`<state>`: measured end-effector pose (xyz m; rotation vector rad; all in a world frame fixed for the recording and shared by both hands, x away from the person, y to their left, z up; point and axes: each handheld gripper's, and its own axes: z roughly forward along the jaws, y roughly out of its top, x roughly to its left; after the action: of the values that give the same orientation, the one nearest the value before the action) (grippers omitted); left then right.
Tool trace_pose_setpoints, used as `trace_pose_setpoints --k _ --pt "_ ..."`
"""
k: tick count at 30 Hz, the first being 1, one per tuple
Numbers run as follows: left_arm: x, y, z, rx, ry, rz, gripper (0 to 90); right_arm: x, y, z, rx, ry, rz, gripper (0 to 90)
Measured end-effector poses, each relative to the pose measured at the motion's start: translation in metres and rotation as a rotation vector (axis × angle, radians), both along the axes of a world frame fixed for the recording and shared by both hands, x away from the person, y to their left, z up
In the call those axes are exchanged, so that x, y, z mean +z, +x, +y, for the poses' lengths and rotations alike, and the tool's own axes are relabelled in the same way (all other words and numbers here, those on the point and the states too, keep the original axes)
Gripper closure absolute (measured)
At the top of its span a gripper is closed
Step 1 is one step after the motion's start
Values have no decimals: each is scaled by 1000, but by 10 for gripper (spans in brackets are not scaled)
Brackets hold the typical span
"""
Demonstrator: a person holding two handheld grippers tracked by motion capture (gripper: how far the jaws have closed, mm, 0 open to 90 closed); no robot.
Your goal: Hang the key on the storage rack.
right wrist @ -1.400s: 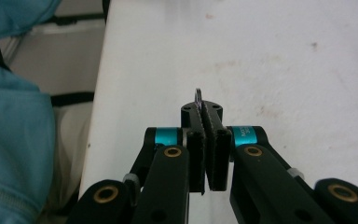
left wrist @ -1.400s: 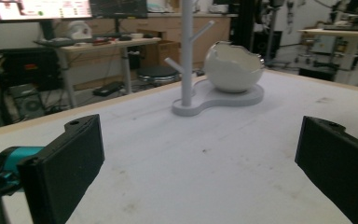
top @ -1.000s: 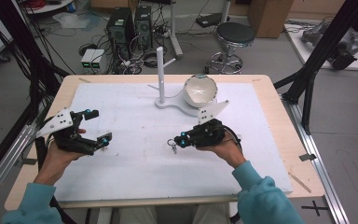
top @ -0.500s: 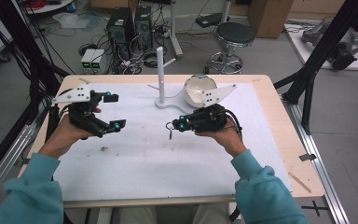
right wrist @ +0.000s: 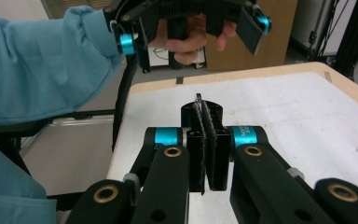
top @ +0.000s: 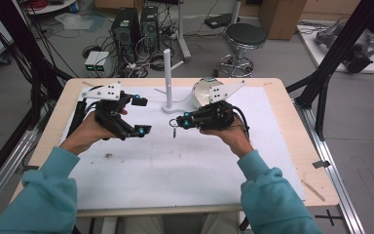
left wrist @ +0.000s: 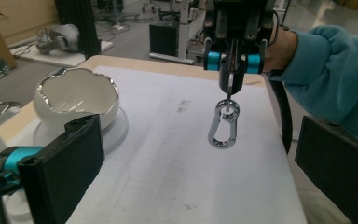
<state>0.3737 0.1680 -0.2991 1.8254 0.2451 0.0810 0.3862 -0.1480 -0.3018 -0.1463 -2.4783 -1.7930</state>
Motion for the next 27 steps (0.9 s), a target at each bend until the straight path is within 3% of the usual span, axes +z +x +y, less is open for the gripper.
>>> trace_pose_setpoints --k 6,8,14,23,24,27 --pt "2 1 -18 -56 -14 11 39 1 1 2 2 3 -2 892" --pt "1 2 -21 -64 -15 16 90 1 2 3 2 8 -1 892" --pt "-2 5 -31 -79 -4 31 113 0 2 3 0 12 5 891" --pt "-3 6 -33 -118 -11 32 315 -1 4 2 0 14 10 891" --pt "-3 7 -32 -125 -14 30 408 -1 4 2 1 15 9 891" --pt "-3 7 -32 -123 -25 34 465 -1 4 3 2 18 12 891"
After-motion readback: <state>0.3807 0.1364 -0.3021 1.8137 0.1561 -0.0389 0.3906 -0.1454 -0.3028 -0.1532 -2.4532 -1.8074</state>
